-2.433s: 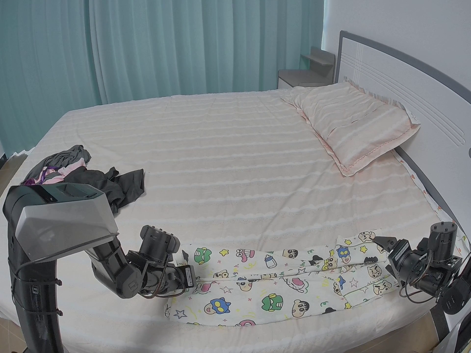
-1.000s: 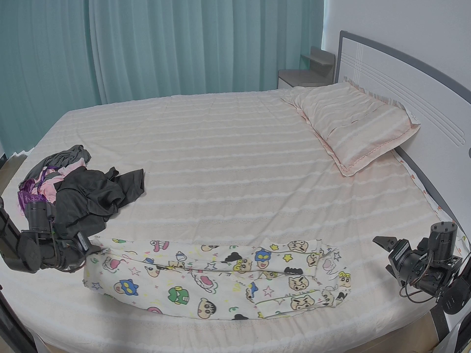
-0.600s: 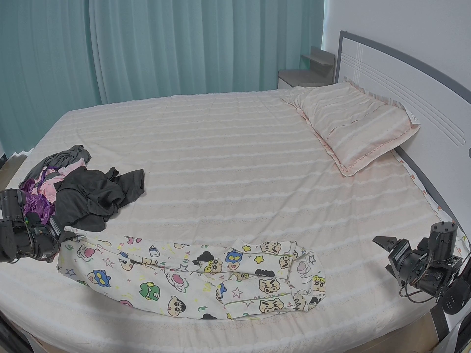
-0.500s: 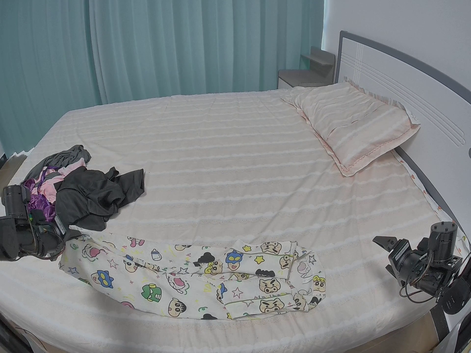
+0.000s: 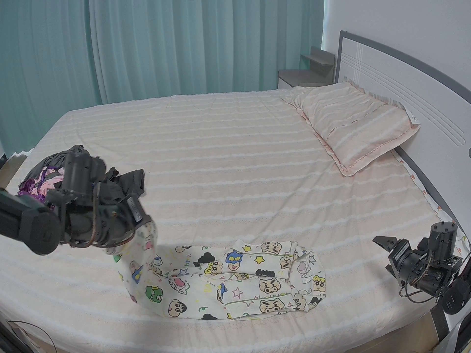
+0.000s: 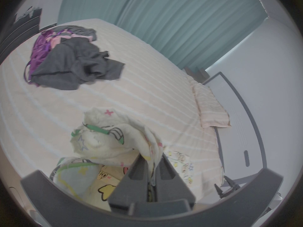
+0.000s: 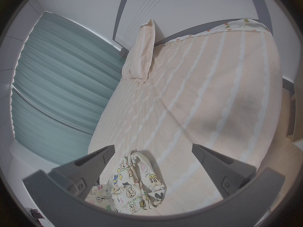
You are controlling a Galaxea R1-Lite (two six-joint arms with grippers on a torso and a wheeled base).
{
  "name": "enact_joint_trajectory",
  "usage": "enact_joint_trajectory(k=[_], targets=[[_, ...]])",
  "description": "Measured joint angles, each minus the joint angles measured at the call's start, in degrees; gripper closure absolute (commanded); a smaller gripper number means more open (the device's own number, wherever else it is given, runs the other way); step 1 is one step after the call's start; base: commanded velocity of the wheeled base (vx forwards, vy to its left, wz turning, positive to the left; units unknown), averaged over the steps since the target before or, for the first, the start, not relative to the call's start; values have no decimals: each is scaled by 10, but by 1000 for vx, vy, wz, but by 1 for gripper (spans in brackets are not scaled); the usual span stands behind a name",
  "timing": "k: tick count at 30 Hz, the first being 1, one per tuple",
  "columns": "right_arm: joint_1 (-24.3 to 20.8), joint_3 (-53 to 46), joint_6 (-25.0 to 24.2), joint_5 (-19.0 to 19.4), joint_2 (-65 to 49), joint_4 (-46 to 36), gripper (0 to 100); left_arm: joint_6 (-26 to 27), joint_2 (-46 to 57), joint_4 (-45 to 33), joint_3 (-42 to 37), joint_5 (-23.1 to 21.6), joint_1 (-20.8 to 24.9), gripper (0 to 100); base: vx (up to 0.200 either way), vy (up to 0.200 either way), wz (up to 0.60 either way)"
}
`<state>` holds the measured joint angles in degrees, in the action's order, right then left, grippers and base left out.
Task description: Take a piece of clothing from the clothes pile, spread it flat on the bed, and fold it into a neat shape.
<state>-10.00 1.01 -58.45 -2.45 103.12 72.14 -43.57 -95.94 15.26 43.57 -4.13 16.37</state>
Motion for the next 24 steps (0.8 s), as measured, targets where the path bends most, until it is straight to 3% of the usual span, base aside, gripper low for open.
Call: enact_joint_trajectory(k=[6, 13, 24], targets=[[0, 0, 0, 0, 1, 0, 0, -47, -57, -83, 153, 56, 119, 100, 0, 0, 0], [0, 0, 0, 0, 2, 0, 0, -112, -134, -153, 289, 80, 218, 100, 0, 0, 0], [0, 0, 1, 0, 6, 0, 0, -160, -200, -161, 369, 86, 274, 100, 0, 0, 0]])
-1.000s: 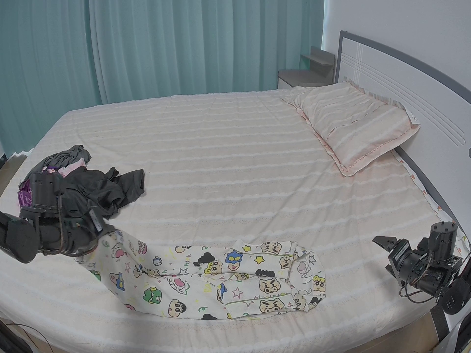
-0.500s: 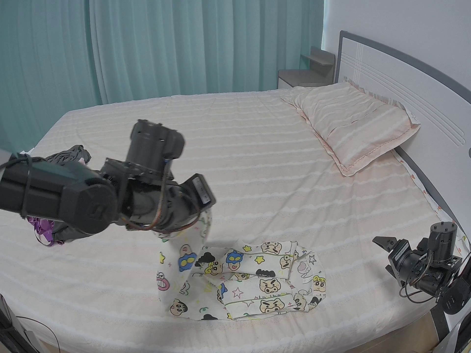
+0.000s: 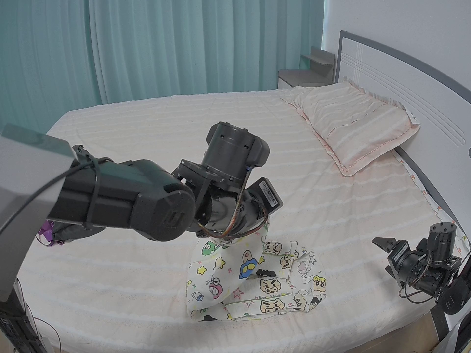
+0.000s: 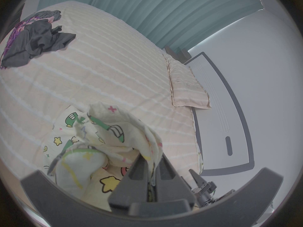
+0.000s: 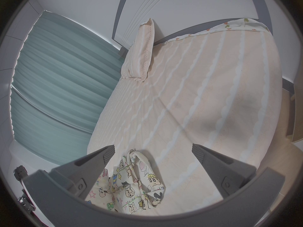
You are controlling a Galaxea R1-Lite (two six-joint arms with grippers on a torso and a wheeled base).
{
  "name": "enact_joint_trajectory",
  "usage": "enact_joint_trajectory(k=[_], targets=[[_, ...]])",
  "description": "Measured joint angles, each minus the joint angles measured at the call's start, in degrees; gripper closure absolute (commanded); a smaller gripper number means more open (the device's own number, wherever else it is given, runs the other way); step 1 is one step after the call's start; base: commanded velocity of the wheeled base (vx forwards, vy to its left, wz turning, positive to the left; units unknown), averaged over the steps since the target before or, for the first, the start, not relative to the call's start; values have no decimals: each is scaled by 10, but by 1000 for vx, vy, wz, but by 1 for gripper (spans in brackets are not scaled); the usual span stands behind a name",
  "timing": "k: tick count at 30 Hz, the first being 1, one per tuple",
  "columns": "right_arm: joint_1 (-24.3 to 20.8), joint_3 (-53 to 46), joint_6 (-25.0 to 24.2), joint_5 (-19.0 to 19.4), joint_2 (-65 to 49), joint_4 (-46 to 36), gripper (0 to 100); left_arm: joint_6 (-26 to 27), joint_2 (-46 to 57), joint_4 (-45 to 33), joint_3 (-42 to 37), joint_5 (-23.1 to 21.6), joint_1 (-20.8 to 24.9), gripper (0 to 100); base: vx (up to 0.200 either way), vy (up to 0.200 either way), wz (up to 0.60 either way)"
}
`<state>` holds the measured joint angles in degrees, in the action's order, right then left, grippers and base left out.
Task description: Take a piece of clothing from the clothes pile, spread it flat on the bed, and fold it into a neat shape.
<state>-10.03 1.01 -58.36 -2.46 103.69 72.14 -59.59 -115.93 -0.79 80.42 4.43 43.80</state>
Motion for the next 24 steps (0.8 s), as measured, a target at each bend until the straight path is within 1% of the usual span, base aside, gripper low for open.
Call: enact_joint_trajectory(k=[5, 10, 11, 17, 24], targets=[[0, 0, 0, 0, 1, -1, 0, -21, -18, 5, 25, 1, 7, 100, 0, 0, 0], [-1, 0, 0, 0, 1, -1, 0, -26, -31, 32, 38, 19, 11, 100, 0, 0, 0], [-1, 0, 0, 0, 1, -1, 0, -27, -33, 37, 39, 22, 13, 0, 0, 0, 0], [-1, 0, 0, 0, 1, -1, 0, -31, -42, 62, 40, 41, 17, 0, 0, 0, 0], [-2, 0, 0, 0, 1, -1, 0, -31, -45, 55, 38, 47, 23, 0, 0, 0, 0]])
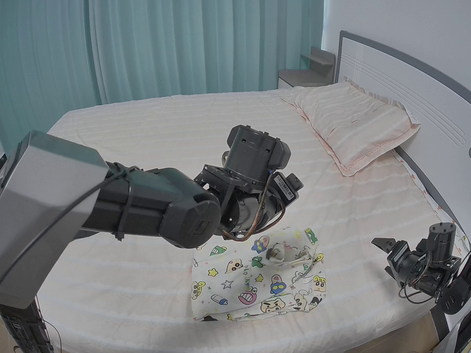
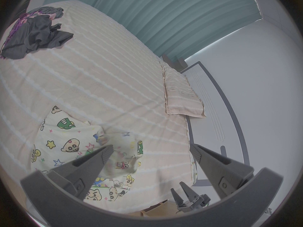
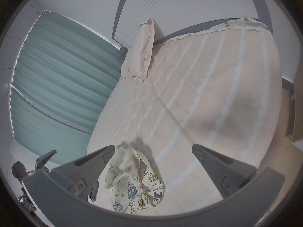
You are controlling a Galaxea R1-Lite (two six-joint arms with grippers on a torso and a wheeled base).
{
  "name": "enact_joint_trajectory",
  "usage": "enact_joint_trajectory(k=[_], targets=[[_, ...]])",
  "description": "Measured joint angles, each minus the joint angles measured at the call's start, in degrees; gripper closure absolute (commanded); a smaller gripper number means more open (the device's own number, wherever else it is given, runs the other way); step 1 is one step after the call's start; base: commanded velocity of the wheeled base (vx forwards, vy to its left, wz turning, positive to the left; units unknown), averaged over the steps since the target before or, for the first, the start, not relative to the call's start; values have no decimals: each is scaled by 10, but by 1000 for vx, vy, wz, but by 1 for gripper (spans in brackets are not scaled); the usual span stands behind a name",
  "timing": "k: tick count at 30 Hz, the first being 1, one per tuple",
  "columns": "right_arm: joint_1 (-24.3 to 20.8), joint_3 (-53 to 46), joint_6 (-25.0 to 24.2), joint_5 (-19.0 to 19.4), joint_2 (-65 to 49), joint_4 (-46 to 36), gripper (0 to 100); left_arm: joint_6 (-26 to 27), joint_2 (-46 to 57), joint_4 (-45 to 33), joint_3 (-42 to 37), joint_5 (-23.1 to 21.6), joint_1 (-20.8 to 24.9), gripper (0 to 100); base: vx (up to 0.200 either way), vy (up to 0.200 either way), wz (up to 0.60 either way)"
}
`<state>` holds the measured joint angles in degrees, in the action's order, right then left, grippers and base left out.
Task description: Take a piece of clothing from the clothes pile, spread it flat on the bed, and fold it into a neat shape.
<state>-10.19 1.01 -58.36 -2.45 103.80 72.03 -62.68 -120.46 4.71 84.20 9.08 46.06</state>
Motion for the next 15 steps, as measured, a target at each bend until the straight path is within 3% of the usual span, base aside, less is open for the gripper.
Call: enact_joint_trajectory(k=[6, 15], targets=[[0, 0, 0, 0, 0, 0, 0, -10, 5, -11, -15, 12, 2, 0, 0, 0, 0], [0, 0, 0, -1, 0, 0, 0, -37, 87, -21, -122, 10, -34, 0, 0, 0, 0]])
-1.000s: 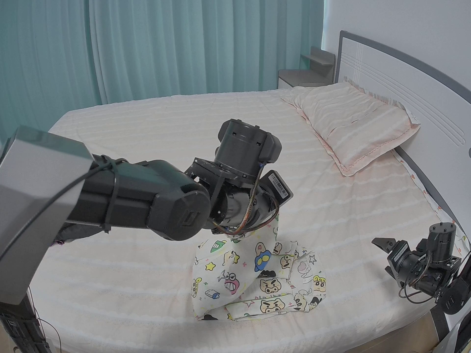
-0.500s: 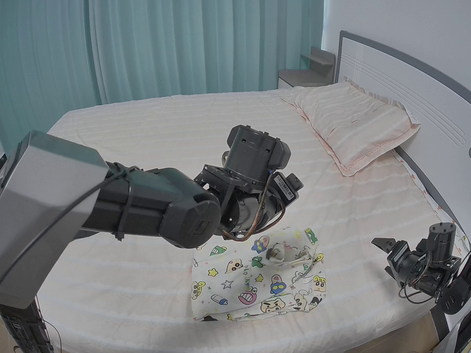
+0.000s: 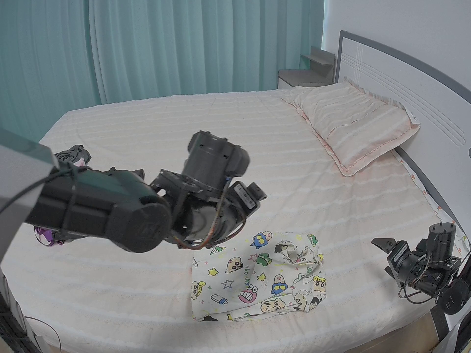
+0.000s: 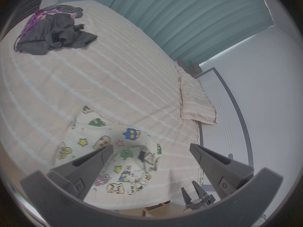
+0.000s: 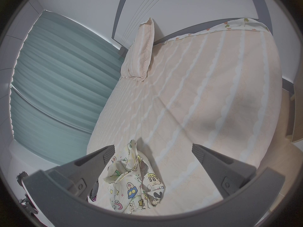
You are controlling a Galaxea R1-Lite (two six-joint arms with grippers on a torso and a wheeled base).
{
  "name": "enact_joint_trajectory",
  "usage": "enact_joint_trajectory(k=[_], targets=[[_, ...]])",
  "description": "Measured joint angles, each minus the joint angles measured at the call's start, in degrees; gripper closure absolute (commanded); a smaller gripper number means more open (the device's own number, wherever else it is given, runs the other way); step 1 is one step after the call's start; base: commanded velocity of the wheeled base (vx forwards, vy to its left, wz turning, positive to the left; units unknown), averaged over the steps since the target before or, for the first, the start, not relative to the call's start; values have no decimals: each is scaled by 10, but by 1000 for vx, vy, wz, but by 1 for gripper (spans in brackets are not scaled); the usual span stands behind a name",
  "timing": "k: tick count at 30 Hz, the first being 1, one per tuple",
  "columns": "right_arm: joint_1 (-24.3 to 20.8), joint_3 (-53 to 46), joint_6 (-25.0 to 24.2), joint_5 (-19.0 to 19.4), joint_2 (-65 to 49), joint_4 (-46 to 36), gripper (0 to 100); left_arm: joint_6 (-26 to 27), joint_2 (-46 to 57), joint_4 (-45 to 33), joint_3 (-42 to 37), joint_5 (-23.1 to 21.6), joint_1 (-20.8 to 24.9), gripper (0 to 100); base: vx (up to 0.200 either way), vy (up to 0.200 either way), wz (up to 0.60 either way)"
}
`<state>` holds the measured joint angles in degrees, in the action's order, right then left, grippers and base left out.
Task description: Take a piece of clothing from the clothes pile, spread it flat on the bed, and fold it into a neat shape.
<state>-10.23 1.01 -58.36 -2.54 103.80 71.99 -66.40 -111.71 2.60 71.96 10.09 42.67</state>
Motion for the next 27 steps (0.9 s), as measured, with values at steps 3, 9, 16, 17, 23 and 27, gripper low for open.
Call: enact_joint_trajectory(k=[3, 9, 16, 17, 23, 27], targets=[[-1, 0, 0, 0, -1, 0, 0, -4, 37, 1, -51, -11, -14, 0, -200, 0, 0], [-7, 0, 4, -4, -3, 10, 0, -33, 122, 4, -161, -72, -65, 0, -100, 0, 0], [-37, 0, 58, -11, -18, 27, 0, -50, 228, 5, -261, -185, -148, 0, 0, 0, 0], [-40, 1, 66, -11, -19, 27, 0, -51, 237, 6, -267, -192, -157, 0, 0, 0, 0], [-57, 41, 96, -13, -18, 14, 0, -77, 281, 8, -292, -248, -218, 0, 0, 0, 0], [-82, 74, 103, -12, -10, -11, 0, -102, 294, 30, -297, -280, -261, 0, 0, 150, 0]])
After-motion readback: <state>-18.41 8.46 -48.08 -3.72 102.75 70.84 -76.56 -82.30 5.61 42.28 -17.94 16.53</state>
